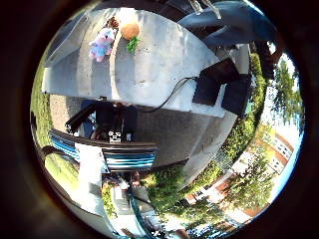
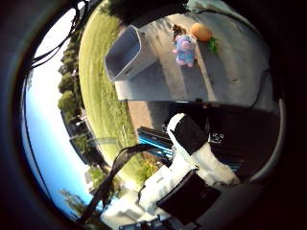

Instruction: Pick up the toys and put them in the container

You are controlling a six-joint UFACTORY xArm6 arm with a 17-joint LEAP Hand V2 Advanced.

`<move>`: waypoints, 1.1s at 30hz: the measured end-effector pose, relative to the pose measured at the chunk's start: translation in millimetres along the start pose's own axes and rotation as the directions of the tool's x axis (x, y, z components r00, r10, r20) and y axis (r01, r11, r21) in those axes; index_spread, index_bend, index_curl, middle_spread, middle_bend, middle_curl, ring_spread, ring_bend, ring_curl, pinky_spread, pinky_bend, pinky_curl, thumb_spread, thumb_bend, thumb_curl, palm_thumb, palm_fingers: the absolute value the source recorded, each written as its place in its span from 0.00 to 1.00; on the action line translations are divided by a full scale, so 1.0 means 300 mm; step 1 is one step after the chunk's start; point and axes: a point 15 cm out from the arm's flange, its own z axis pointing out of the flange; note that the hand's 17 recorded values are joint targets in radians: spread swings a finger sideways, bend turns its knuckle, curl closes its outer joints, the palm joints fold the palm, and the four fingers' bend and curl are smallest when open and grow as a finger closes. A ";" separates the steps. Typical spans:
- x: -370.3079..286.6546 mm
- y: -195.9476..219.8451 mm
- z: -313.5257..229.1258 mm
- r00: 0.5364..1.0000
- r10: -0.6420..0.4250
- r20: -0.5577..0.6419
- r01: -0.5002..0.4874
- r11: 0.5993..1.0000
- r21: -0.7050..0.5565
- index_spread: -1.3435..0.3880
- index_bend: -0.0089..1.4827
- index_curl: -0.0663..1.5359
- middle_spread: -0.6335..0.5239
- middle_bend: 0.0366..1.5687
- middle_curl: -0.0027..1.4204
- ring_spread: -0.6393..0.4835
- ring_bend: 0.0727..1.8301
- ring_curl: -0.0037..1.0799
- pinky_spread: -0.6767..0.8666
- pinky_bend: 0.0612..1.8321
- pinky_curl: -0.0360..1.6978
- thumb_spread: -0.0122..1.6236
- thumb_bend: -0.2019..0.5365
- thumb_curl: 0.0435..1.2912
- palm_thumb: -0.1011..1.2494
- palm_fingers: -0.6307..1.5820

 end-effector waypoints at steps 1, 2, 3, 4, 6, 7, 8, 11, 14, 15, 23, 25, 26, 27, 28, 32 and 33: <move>0.003 -0.014 -0.007 1.000 0.002 -0.002 -0.002 1.000 0.008 0.68 0.20 0.27 0.60 0.07 0.19 0.81 0.08 0.31 0.71 0.11 0.19 0.79 0.25 0.23 0.44 0.35; 0.004 -0.030 -0.013 1.000 0.003 -0.004 -0.003 1.000 0.014 0.68 0.19 0.27 0.60 0.07 0.19 0.81 0.08 0.31 0.71 0.11 0.19 0.79 0.25 0.23 0.44 0.35; -0.004 -0.051 -0.019 1.000 -0.003 -0.005 0.003 1.000 0.016 0.68 0.19 0.27 0.60 0.07 0.19 0.81 0.08 0.31 0.71 0.11 0.19 0.79 0.25 0.23 0.44 0.36; -0.011 -0.078 -0.027 1.000 -0.009 -0.005 0.009 1.000 0.016 0.68 0.19 0.27 0.60 0.07 0.19 0.82 0.08 0.31 0.71 0.11 0.19 0.79 0.25 0.23 0.44 0.36; -0.041 -0.143 -0.052 0.999 -0.029 -0.014 0.029 0.999 0.019 0.69 0.18 0.27 0.60 0.07 0.19 0.82 0.09 0.31 0.71 0.12 0.19 0.79 0.25 0.23 0.45 0.36; -0.057 -0.182 -0.075 0.999 -0.037 -0.020 0.038 0.999 0.029 0.69 0.17 0.27 0.60 0.07 0.19 0.82 0.09 0.31 0.71 0.12 0.19 0.79 0.25 0.23 0.45 0.36; -0.071 -0.217 -0.092 0.999 -0.043 -0.025 0.044 0.998 0.034 0.69 0.17 0.27 0.60 0.07 0.19 0.82 0.09 0.31 0.71 0.12 0.19 0.79 0.25 0.23 0.45 0.36; -0.103 -0.315 -0.138 0.998 -0.053 -0.037 0.054 0.997 0.048 0.69 0.17 0.27 0.60 0.07 0.19 0.82 0.09 0.31 0.71 0.12 0.19 0.79 0.25 0.23 0.45 0.36; -0.103 -0.394 -0.152 0.998 -0.052 -0.039 0.054 0.997 0.046 0.69 0.16 0.27 0.60 0.07 0.19 0.82 0.10 0.31 0.71 0.13 0.19 0.79 0.25 0.23 0.46 0.36; -0.097 -0.418 -0.143 0.998 -0.050 -0.038 0.052 0.998 0.040 0.69 0.15 0.27 0.60 0.07 0.19 0.81 0.10 0.32 0.71 0.13 0.19 0.79 0.25 0.23 0.46 0.36; 0.037 -0.631 0.053 1.000 -0.005 -0.017 0.004 0.999 -0.035 0.71 0.10 0.24 0.60 0.09 0.20 0.81 0.13 0.32 0.72 0.16 0.20 0.78 0.24 0.24 0.47 0.35; 0.072 -0.665 0.161 1.000 0.013 -0.004 -0.013 0.997 -0.078 0.71 0.10 0.23 0.60 0.09 0.20 0.81 0.14 0.33 0.72 0.16 0.20 0.78 0.24 0.24 0.47 0.35; 0.087 -0.682 0.195 1.000 0.019 -0.002 -0.019 0.997 -0.080 0.71 0.10 0.23 0.61 0.09 0.21 0.81 0.14 0.33 0.72 0.17 0.20 0.78 0.24 0.25 0.47 0.35; 0.104 -0.703 0.217 1.000 0.027 -0.003 -0.027 0.997 -0.067 0.71 0.10 0.23 0.61 0.09 0.21 0.81 0.15 0.33 0.72 0.17 0.20 0.78 0.24 0.25 0.47 0.35; 0.124 -0.733 0.249 0.999 0.034 -0.006 -0.035 0.998 -0.049 0.72 0.10 0.22 0.61 0.09 0.21 0.81 0.16 0.33 0.72 0.18 0.20 0.78 0.24 0.25 0.47 0.35; 0.174 -0.825 0.410 0.998 0.059 -0.008 -0.059 0.998 -0.015 0.73 0.10 0.21 0.62 0.09 0.21 0.82 0.18 0.33 0.72 0.19 0.20 0.77 0.24 0.25 0.46 0.36; 0.181 -0.834 0.443 0.998 0.064 -0.005 -0.064 0.998 -0.017 0.73 0.10 0.21 0.63 0.09 0.22 0.82 0.18 0.33 0.72 0.19 0.20 0.77 0.24 0.25 0.46 0.36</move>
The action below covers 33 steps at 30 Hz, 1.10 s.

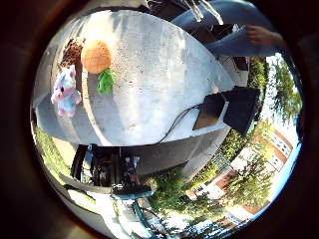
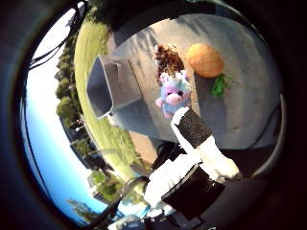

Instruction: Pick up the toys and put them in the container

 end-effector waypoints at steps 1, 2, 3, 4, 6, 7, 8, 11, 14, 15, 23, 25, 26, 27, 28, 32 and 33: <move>0.002 -0.014 0.029 1.000 0.005 0.001 -0.005 1.000 0.003 0.73 0.10 0.21 0.63 0.09 0.22 0.82 0.18 0.34 0.72 0.20 0.20 0.76 0.24 0.25 0.46 0.36; 0.002 -0.025 0.055 1.000 0.007 0.000 -0.007 1.000 0.006 0.73 0.11 0.21 0.63 0.09 0.22 0.82 0.18 0.33 0.72 0.20 0.20 0.76 0.24 0.25 0.46 0.36; 0.000 -0.037 0.081 1.000 0.008 -0.001 -0.008 1.000 0.008 0.74 0.11 0.21 0.63 0.09 0.22 0.82 0.19 0.33 0.72 0.20 0.20 0.76 0.24 0.26 0.46 0.36; -0.001 -0.046 0.112 1.000 0.011 -0.002 -0.011 1.000 0.007 0.74 0.11 0.21 0.63 0.09 0.22 0.83 0.19 0.33 0.72 0.21 0.20 0.76 0.24 0.26 0.46 0.36; -0.006 -0.052 0.147 1.000 0.014 -0.002 -0.014 1.000 0.001 0.75 0.11 0.20 0.64 0.09 0.22 0.83 0.19 0.33 0.72 0.21 0.20 0.75 0.24 0.26 0.46 0.36; -0.013 -0.056 0.173 1.000 0.014 -0.002 -0.014 1.000 -0.004 0.75 0.11 0.20 0.64 0.09 0.22 0.83 0.19 0.33 0.72 0.22 0.20 0.75 0.24 0.26 0.46 0.36; -0.017 -0.061 0.195 1.000 0.017 -0.003 -0.017 1.000 -0.006 0.75 0.11 0.20 0.64 0.09 0.22 0.83 0.20 0.33 0.72 0.22 0.20 0.75 0.24 0.26 0.47 0.36; -0.024 -0.081 0.250 1.000 0.029 -0.007 -0.029 1.000 -0.001 0.76 0.10 0.20 0.64 0.10 0.23 0.83 0.21 0.33 0.72 0.23 0.19 0.74 0.24 0.26 0.47 0.37; -0.025 -0.108 0.289 0.999 0.036 -0.011 -0.036 0.999 0.019 0.77 0.10 0.19 0.64 0.09 0.23 0.84 0.22 0.33 0.73 0.25 0.20 0.73 0.25 0.26 0.49 0.38; -0.030 -0.116 0.300 0.999 0.038 -0.013 -0.038 0.999 0.024 0.78 0.10 0.19 0.64 0.10 0.23 0.85 0.23 0.33 0.73 0.26 0.20 0.73 0.25 0.27 0.50 0.39; -0.065 -0.144 0.338 0.999 0.030 -0.026 -0.029 0.999 0.039 0.73 0.08 0.15 0.55 0.21 0.28 0.78 0.39 0.39 0.75 0.41 0.22 0.70 0.26 0.29 0.58 0.67; -0.069 -0.148 0.336 0.999 0.028 -0.028 -0.027 0.999 0.043 0.68 0.07 0.14 0.52 0.31 0.33 0.74 0.47 0.43 0.73 0.48 0.25 0.69 0.27 0.30 0.62 0.76; -0.071 -0.148 0.334 0.999 0.027 -0.028 -0.025 0.999 0.043 0.66 0.09 0.13 0.50 0.36 0.36 0.71 0.51 0.47 0.72 0.50 0.27 0.69 0.26 0.30 0.64 0.78; -0.075 -0.146 0.331 0.999 0.024 -0.028 -0.022 0.999 0.041 0.65 0.10 0.12 0.49 0.41 0.39 0.69 0.56 0.51 0.72 0.51 0.29 0.68 0.26 0.31 0.65 0.78; -0.080 -0.144 0.329 0.999 0.021 -0.028 -0.020 0.999 0.038 0.63 0.10 0.11 0.47 0.45 0.42 0.67 0.60 0.55 0.71 0.53 0.30 0.67 0.26 0.31 0.66 0.76; -0.080 -0.122 0.324 1.000 0.018 -0.022 -0.018 1.000 0.015 0.56 0.15 0.08 0.42 0.54 0.49 0.60 0.65 0.62 0.69 0.61 0.36 0.65 0.28 0.35 0.73 0.76; -0.080 -0.113 0.320 1.000 0.021 -0.016 -0.021 1.000 0.005 0.54 0.17 0.07 0.41 0.57 0.52 0.58 0.66 0.63 0.68 0.64 0.37 0.64 0.29 0.36 0.76 0.78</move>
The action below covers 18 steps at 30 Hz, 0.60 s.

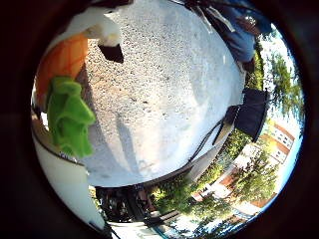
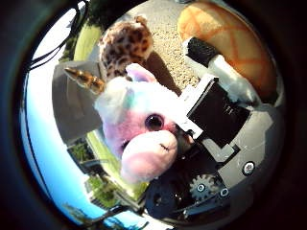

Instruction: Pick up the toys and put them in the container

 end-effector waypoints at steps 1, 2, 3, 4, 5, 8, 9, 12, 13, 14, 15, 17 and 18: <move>0.003 0.008 -0.023 1.000 0.007 0.005 -0.007 1.000 -0.004 0.52 0.19 0.06 0.40 0.60 0.54 0.56 0.66 0.65 0.67 0.66 0.39 0.64 0.29 0.37 0.78 0.78; 0.007 0.015 -0.047 1.000 0.010 0.009 -0.010 1.000 -0.005 0.50 0.21 0.05 0.40 0.63 0.56 0.55 0.67 0.66 0.66 0.68 0.40 0.64 0.29 0.38 0.80 0.77; 0.010 0.026 -0.067 1.000 0.012 0.011 -0.012 1.000 -0.012 0.48 0.24 0.05 0.39 0.65 0.58 0.53 0.67 0.68 0.64 0.69 0.42 0.64 0.28 0.39 0.81 0.77; 0.010 0.044 -0.086 1.000 0.013 0.014 -0.012 1.000 -0.026 0.46 0.26 0.04 0.38 0.66 0.59 0.52 0.67 0.69 0.63 0.71 0.43 0.64 0.28 0.40 0.82 0.76; 0.009 0.060 -0.115 1.000 0.012 0.016 -0.012 0.999 -0.037 0.45 0.27 0.04 0.38 0.66 0.60 0.52 0.68 0.69 0.63 0.71 0.44 0.64 0.28 0.41 0.82 0.76; -0.001 0.114 -0.233 1.000 0.007 0.021 -0.006 0.998 -0.061 0.40 0.35 0.03 0.37 0.69 0.64 0.49 0.69 0.73 0.61 0.73 0.47 0.65 0.26 0.44 0.83 0.74; -0.006 0.131 -0.276 1.000 0.004 0.022 -0.002 0.998 -0.065 0.38 0.37 0.03 0.36 0.70 0.66 0.48 0.69 0.74 0.60 0.74 0.48 0.66 0.26 0.44 0.84 0.74; -0.032 0.194 -0.446 1.000 -0.016 0.020 0.017 0.998 -0.063 0.34 0.43 0.03 0.35 0.72 0.69 0.47 0.71 0.77 0.58 0.75 0.50 0.67 0.26 0.46 0.83 0.72; -0.047 0.222 -0.507 0.999 -0.027 0.019 0.029 0.998 -0.064 0.32 0.45 0.03 0.35 0.72 0.70 0.46 0.71 0.77 0.58 0.75 0.50 0.67 0.25 0.47 0.83 0.71; -0.068 0.249 -0.555 0.999 -0.044 0.018 0.045 0.997 -0.068 0.32 0.46 0.03 0.35 0.72 0.70 0.46 0.71 0.78 0.57 0.76 0.51 0.68 0.25 0.47 0.83 0.71; -0.090 0.279 -0.604 0.998 -0.060 0.017 0.061 0.995 -0.073 0.31 0.48 0.03 0.35 0.73 0.71 0.45 0.72 0.79 0.57 0.76 0.51 0.68 0.25 0.48 0.83 0.70; -0.159 0.353 -0.718 0.994 -0.107 0.016 0.108 0.991 -0.083 0.29 0.51 0.03 0.34 0.74 0.72 0.45 0.72 0.80 0.56 0.77 0.52 0.69 0.25 0.48 0.83 0.70; -0.195 0.391 -0.774 0.991 -0.132 0.018 0.133 0.988 -0.083 0.28 0.52 0.03 0.34 0.74 0.73 0.45 0.73 0.80 0.56 0.77 0.53 0.69 0.25 0.49 0.82 0.69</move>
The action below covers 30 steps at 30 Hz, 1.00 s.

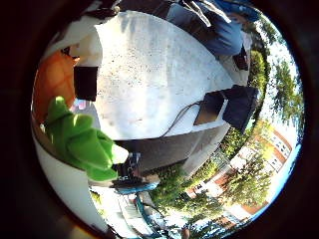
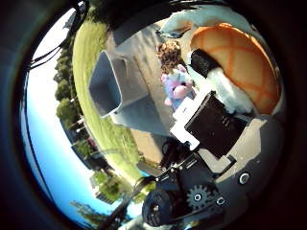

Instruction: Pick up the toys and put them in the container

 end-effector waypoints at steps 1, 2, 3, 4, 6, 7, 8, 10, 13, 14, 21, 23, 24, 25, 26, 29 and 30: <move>-0.058 0.040 -0.056 0.999 -0.032 0.000 0.032 0.999 0.002 0.27 0.54 0.03 0.34 0.74 0.74 0.44 0.73 0.81 0.56 0.77 0.54 0.70 0.25 0.49 0.82 0.69; -0.110 0.070 -0.102 0.998 -0.060 0.002 0.060 0.998 0.009 0.26 0.55 0.03 0.34 0.75 0.74 0.44 0.73 0.82 0.56 0.77 0.54 0.70 0.25 0.49 0.82 0.68; -0.168 0.093 -0.142 0.996 -0.090 0.001 0.090 0.996 0.020 0.26 0.57 0.03 0.34 0.75 0.75 0.44 0.74 0.82 0.55 0.78 0.55 0.70 0.25 0.50 0.82 0.68; -0.244 0.117 -0.182 0.992 -0.128 0.002 0.128 0.991 0.033 0.25 0.58 0.03 0.34 0.76 0.75 0.44 0.74 0.83 0.55 0.78 0.55 0.70 0.25 0.50 0.82 0.67; -0.375 0.153 -0.226 0.981 -0.192 0.006 0.191 0.981 0.045 0.24 0.60 0.03 0.34 0.76 0.76 0.43 0.75 0.84 0.55 0.78 0.56 0.71 0.26 0.51 0.82 0.67; -0.447 0.166 -0.237 0.974 -0.225 0.009 0.224 0.973 0.049 0.23 0.61 0.03 0.34 0.77 0.77 0.43 0.75 0.84 0.54 0.79 0.56 0.71 0.26 0.52 0.82 0.66; -0.508 0.177 -0.243 0.967 -0.254 0.010 0.253 0.966 0.052 0.23 0.62 0.03 0.34 0.77 0.77 0.43 0.75 0.84 0.54 0.79 0.56 0.71 0.26 0.52 0.82 0.66; -0.633 0.192 -0.244 0.951 -0.310 0.012 0.309 0.949 0.058 0.22 0.63 0.03 0.34 0.77 0.78 0.43 0.76 0.85 0.54 0.79 0.57 0.71 0.26 0.53 0.82 0.66; -0.776 0.180 -0.240 0.934 -0.357 -0.003 0.356 0.930 0.092 0.21 0.66 0.03 0.34 0.78 0.78 0.43 0.76 0.85 0.53 0.81 0.58 0.70 0.25 0.54 0.81 0.65; -0.817 0.161 -0.242 0.931 -0.365 -0.013 0.364 0.924 0.119 0.20 0.66 0.03 0.34 0.78 0.78 0.43 0.76 0.86 0.53 0.81 0.58 0.70 0.26 0.54 0.81 0.65; -1.100 -0.076 -0.137 0.928 -0.368 -0.053 0.367 0.881 0.298 0.19 0.70 0.03 0.35 0.79 0.79 0.43 0.77 0.86 0.52 0.82 0.59 0.69 0.24 0.57 0.79 0.64; -1.156 -0.171 -0.089 0.931 -0.360 -0.057 0.356 0.864 0.356 0.19 0.70 0.03 0.35 0.80 0.79 0.43 0.78 0.86 0.52 0.82 0.59 0.68 0.23 0.57 0.76 0.64; -1.175 -0.219 -0.056 0.933 -0.355 -0.058 0.350 0.857 0.378 0.19 0.69 0.03 0.35 0.80 0.79 0.43 0.78 0.86 0.52 0.82 0.59 0.68 0.22 0.56 0.74 0.63; -1.197 -0.268 -0.005 0.934 -0.352 -0.060 0.346 0.852 0.393 0.20 0.73 0.04 0.35 0.79 0.78 0.43 0.77 0.86 0.52 0.81 0.59 0.68 0.22 0.55 0.73 0.64; -1.216 -0.304 0.049 0.934 -0.351 -0.062 0.346 0.850 0.397 0.21 0.74 0.04 0.36 0.78 0.78 0.44 0.77 0.85 0.52 0.80 0.59 0.69 0.23 0.55 0.72 0.65; -1.260 -0.368 0.198 0.928 -0.365 -0.078 0.366 0.847 0.386 0.28 0.77 0.05 0.38 0.72 0.73 0.49 0.73 0.79 0.55 0.75 0.56 0.69 0.23 0.52 0.70 0.66; -1.257 -0.377 0.234 0.925 -0.370 -0.083 0.374 0.849 0.373 0.32 0.78 0.06 0.40 0.66 0.70 0.52 0.69 0.75 0.56 0.73 0.54 0.69 0.22 0.51 0.69 0.66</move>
